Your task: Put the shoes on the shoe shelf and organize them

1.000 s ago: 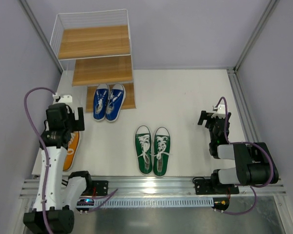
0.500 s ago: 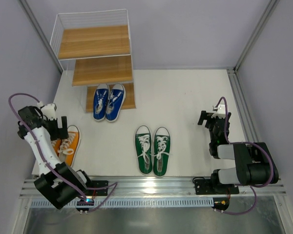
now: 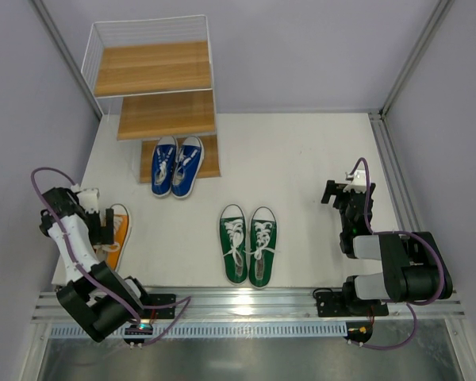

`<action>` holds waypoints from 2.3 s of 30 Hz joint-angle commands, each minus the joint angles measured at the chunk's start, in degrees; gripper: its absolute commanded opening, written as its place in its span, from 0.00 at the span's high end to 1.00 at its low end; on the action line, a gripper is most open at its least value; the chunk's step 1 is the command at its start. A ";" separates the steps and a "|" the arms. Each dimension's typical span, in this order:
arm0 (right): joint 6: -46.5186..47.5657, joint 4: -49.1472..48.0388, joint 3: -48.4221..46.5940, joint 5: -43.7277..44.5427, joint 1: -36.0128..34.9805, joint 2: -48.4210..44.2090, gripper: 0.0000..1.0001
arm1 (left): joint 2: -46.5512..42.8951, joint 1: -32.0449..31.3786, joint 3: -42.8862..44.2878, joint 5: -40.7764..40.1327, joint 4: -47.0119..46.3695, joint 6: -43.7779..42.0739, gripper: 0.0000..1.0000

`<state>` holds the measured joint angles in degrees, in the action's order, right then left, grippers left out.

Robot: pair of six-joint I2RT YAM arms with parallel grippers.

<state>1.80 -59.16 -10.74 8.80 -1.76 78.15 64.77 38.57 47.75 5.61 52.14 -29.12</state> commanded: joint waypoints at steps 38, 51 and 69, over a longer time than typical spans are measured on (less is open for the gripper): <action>-0.22 -4.56 -1.12 -0.45 0.18 0.16 0.03 | 1.41 -6.12 -0.37 19.00 4.39 -10.29 1.00; -0.22 -4.56 -1.12 -0.36 0.18 0.07 0.03 | 5.89 -28.19 3.66 13.29 -7.05 10.57 1.00; -0.13 -4.65 -1.12 -0.36 0.09 -0.01 0.03 | -8.18 -34.79 29.49 11.01 -0.02 32.37 1.00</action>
<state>1.80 -59.16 -10.74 8.80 -1.76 78.15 56.51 4.08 70.78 16.38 53.65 -1.63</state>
